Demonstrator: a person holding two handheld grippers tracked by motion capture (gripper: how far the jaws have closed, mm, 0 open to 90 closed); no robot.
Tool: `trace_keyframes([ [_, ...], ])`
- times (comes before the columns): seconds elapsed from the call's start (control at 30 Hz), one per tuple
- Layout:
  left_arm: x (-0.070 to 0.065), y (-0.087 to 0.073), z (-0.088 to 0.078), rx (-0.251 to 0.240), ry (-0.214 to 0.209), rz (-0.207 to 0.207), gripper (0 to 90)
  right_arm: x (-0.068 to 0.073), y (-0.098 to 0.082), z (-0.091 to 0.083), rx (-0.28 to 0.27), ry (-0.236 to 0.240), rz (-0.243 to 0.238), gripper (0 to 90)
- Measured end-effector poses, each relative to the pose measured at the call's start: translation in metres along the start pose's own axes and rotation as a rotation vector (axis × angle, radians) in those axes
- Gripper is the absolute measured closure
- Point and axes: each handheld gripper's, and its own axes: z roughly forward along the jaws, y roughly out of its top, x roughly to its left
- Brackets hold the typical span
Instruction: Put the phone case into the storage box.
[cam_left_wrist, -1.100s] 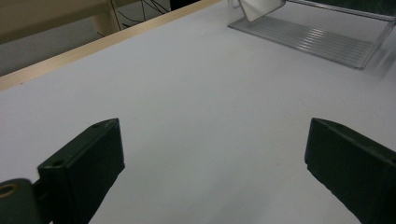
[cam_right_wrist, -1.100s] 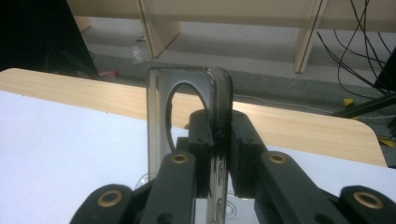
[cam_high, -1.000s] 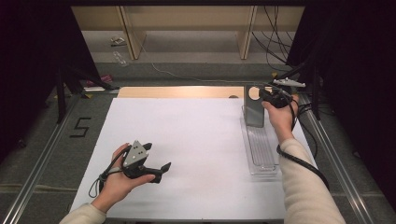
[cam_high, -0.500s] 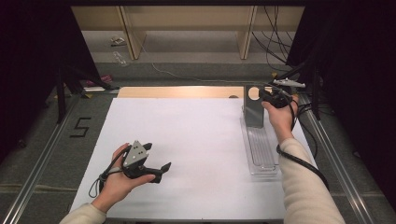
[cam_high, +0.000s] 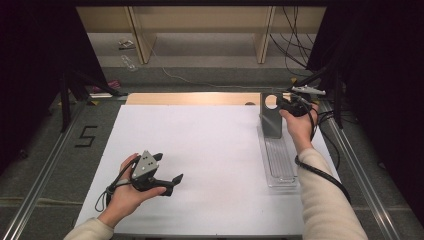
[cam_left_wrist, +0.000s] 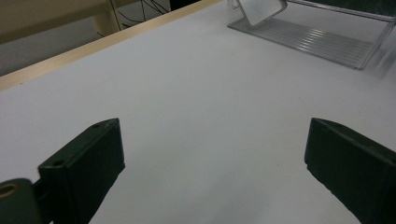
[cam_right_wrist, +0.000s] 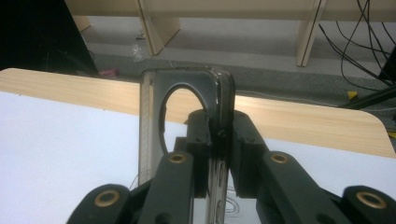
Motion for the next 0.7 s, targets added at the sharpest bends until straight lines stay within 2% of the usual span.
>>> trace_keyframes([
  [0.7, -0.0001, 0.0, 0.0001, 0.0, -0.001, 0.0, 4.4, 0.0001, -0.0037, 0.0036, 0.009, -0.007, -0.005, 78.5],
])
